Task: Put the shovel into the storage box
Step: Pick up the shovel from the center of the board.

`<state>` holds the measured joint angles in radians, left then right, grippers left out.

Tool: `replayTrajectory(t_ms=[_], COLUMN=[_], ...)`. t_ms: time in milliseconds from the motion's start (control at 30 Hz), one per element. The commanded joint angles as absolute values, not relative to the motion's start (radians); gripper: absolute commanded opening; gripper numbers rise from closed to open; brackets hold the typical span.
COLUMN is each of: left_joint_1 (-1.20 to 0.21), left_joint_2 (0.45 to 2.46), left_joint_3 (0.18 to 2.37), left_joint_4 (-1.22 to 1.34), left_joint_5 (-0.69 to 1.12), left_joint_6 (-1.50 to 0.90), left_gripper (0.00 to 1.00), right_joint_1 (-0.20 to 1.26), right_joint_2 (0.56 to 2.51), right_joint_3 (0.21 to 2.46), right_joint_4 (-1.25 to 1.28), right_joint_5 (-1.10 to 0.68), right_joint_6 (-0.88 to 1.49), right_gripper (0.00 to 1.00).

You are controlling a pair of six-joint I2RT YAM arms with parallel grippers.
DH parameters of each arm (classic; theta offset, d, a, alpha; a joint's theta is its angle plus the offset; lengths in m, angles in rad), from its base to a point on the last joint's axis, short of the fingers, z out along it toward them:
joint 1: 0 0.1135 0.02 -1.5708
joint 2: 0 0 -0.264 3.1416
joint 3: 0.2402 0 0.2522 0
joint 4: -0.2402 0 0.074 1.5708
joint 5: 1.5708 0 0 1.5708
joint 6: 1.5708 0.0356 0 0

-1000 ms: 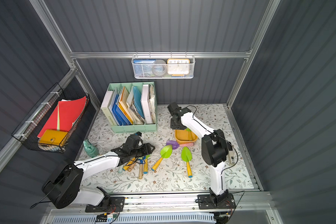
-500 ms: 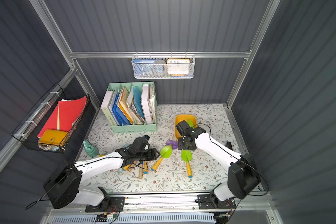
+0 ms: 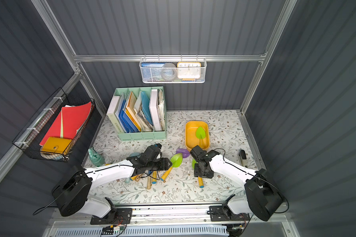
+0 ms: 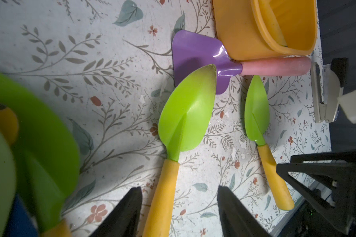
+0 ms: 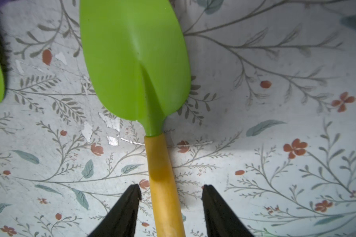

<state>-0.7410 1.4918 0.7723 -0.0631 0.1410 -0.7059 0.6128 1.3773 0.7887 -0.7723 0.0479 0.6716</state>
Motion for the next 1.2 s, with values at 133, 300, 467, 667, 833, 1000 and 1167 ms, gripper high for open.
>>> replayTrajectory(t_ms=[133, 300, 467, 667, 833, 1000, 1167], left_joint_1=[-0.75, -0.751, -0.751, -0.753, -0.753, -0.752, -0.753], left_joint_2=[1.521, 1.529, 1.532, 1.539, 1.526, 1.492, 1.476], left_joint_3=[0.78, 0.784, 0.781, 0.781, 0.785, 0.779, 0.781], left_joint_4=[-0.031, -0.026, -0.022, -0.011, -0.011, -0.011, -0.014], left_joint_5=[0.129, 0.129, 0.128, 0.131, 0.112, 0.07, 0.053], left_joint_6=[-0.713, -0.711, -0.706, -0.706, -0.708, -0.709, -0.72], left_gripper=[0.64, 0.64, 0.64, 0.64, 0.63, 0.63, 0.64], right_joint_1=[0.637, 0.642, 0.647, 0.671, 0.713, 0.747, 0.768], right_joint_2=[1.455, 1.487, 1.498, 1.467, 1.401, 1.329, 1.266], right_joint_3=[0.767, 0.769, 0.772, 0.781, 0.805, 0.817, 0.857], right_joint_4=[-0.706, -0.692, -0.7, -0.75, -0.819, -0.86, -0.882], right_joint_5=[0.022, 0.023, 0.024, 0.023, 0.021, 0.001, -0.013], right_joint_6=[0.72, 0.726, 0.725, 0.728, 0.727, 0.723, 0.703], right_gripper=[0.45, 0.37, 0.31, 0.24, 0.21, 0.19, 0.17])
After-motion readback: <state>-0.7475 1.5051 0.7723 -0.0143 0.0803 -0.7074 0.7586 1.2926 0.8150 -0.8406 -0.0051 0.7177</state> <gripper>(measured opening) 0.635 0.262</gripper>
